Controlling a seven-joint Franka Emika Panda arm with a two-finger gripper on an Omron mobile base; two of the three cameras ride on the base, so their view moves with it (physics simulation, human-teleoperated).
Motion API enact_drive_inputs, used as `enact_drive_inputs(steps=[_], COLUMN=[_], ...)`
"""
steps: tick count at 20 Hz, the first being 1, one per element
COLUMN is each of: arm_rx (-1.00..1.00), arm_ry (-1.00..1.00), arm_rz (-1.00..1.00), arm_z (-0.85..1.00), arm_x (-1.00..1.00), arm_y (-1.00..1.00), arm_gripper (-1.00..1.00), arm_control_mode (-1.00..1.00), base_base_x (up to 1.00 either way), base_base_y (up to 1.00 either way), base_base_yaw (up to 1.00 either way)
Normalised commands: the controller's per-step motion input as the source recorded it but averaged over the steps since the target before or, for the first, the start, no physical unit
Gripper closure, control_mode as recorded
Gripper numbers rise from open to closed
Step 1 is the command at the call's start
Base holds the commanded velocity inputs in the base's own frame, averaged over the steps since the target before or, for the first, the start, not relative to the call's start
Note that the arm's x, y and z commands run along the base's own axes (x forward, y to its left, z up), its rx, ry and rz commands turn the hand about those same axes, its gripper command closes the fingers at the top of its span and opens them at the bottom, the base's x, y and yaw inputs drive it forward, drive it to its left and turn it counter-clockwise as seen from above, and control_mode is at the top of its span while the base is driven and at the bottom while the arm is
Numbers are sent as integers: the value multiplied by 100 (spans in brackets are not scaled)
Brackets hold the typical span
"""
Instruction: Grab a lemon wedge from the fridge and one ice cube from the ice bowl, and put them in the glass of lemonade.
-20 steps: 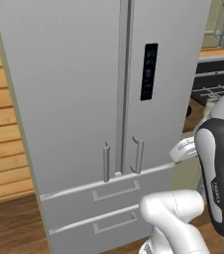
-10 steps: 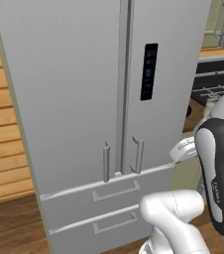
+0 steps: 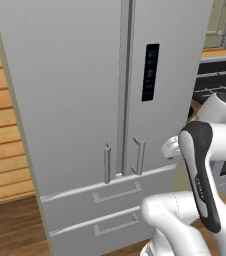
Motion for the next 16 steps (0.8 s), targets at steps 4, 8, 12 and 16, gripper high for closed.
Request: enact_drive_inputs(steps=[4,8,12,16], arm_rx=[-3,0,0,0], arm_ry=[-8,-11,-8,0], arm_rz=[-11,-1,0,0], arm_z=[-36,-52,-63,-52], arm_x=[64,96,100,81], arm_y=[30,21,28,-12], arm_gripper=[-100,-100,-100,-100], arm_control_mode=[-100,-100,-100,-100], base_base_x=[0,0,0,0], base_base_y=[0,0,0,0], base_base_yaw=[0,0,0,0])
